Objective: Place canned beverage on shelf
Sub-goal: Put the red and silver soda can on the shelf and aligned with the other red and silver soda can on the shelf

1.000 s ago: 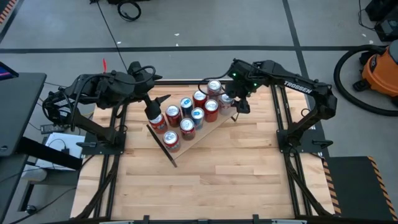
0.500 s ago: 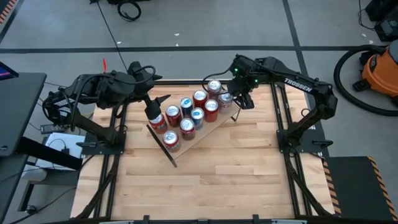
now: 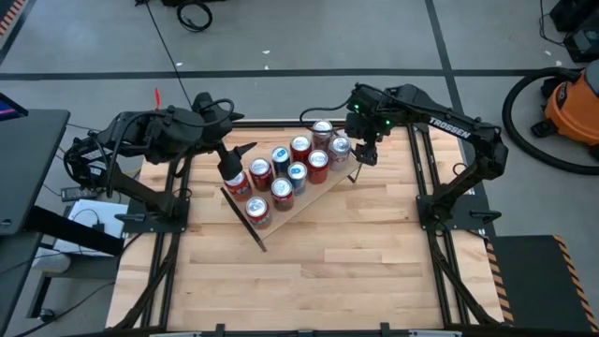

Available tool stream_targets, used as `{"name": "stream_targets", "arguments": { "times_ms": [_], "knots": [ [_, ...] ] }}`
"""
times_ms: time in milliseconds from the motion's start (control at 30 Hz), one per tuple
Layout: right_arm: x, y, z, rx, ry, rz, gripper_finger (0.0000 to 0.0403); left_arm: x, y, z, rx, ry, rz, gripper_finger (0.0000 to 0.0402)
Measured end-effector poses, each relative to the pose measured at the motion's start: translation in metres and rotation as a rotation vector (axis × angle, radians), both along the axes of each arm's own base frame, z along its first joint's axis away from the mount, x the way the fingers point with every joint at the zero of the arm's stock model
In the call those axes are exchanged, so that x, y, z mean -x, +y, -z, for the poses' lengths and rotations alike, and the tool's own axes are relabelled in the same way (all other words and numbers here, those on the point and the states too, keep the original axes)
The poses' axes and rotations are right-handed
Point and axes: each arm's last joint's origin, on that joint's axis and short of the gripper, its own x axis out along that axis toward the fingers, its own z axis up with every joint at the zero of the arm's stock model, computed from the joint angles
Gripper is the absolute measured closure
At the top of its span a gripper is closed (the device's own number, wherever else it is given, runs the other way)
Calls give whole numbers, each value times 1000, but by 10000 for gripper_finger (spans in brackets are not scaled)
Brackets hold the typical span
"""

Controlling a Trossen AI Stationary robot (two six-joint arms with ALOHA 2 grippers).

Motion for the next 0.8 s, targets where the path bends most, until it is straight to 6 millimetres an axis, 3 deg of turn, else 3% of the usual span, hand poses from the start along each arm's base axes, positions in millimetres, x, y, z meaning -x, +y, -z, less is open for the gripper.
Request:
{"name": "stream_targets", "arguments": {
  "times_ms": [333, 800],
  "knots": [
    [-7, 10, -7, -112, -87, 54, 11, 0, 2, 0, -3, 2, -6, 47],
    [-28, 24, -10, 29, -189, 64, 22, 0, 2, 0, 2, -1, -9, 47]
  ]
}}
